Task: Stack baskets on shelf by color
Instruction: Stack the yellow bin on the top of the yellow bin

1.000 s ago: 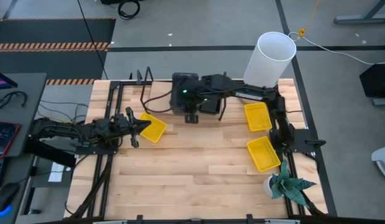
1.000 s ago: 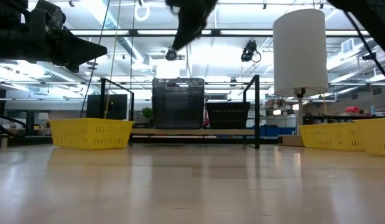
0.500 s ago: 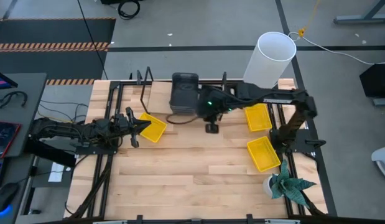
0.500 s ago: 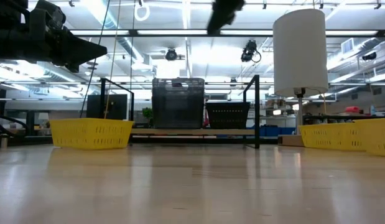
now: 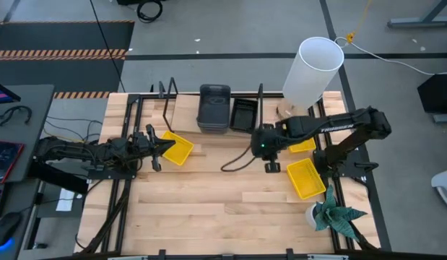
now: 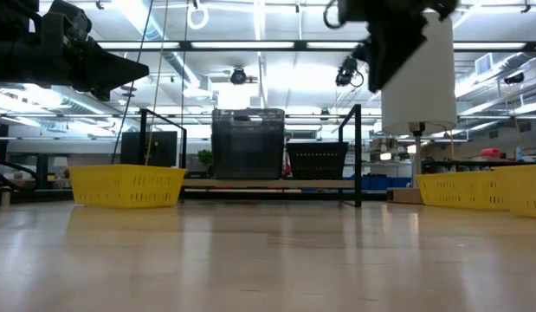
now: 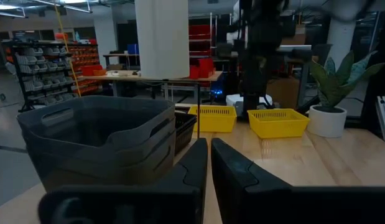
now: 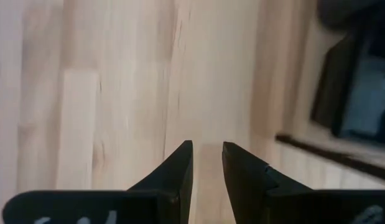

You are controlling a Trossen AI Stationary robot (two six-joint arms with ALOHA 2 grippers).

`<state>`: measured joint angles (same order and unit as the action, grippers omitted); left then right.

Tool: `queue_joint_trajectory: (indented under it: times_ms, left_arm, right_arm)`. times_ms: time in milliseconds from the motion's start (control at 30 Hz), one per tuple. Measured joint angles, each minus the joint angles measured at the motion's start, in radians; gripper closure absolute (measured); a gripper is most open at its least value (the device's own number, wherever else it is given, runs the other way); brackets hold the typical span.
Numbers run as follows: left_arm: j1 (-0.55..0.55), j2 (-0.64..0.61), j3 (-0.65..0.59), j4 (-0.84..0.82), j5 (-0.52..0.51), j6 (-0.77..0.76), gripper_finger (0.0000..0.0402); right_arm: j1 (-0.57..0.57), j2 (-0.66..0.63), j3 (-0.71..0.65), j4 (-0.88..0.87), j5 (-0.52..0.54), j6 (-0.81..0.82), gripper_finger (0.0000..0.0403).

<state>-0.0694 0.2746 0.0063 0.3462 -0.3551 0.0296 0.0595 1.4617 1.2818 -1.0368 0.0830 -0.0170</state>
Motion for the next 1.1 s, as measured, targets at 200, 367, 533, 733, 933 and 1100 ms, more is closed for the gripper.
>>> queue_joint_trajectory:
  times_ms: [200, 367, 533, 733, 933, 1100]
  left_arm:
    - [0.0, 0.0, 0.0, 0.0, 0.0, 0.0, 0.0366]
    - [0.0, 0.0, 0.0, -0.003, 0.0, 0.0, 0.0372]
    - [0.0, 0.0, 0.0, -0.001, 0.0, 0.0, 0.0376]
    - [0.0, 0.0, 0.0, -0.002, 0.0, 0.0, 0.0369]
    - [0.0, 0.0, 0.0, -0.002, 0.0, 0.0, 0.0366]
    - [0.0, 0.0, 0.0, -0.002, 0.0, 0.0, 0.0373]
  right_arm:
    - [0.003, 0.015, -0.117, -0.026, -0.006, 0.042, 0.0291]
    - [0.005, 0.027, -0.169, -0.071, -0.046, 0.049, 0.0273]
    - [0.008, 0.027, -0.207, -0.088, -0.053, 0.045, 0.0266]
    - [0.029, 0.028, -0.251, -0.117, -0.118, 0.133, 0.0265]
    - [0.055, 0.028, -0.255, -0.227, -0.16, 0.286, 0.0265]
    - [0.084, 0.028, -0.255, -0.245, -0.239, 0.352, 0.0265]
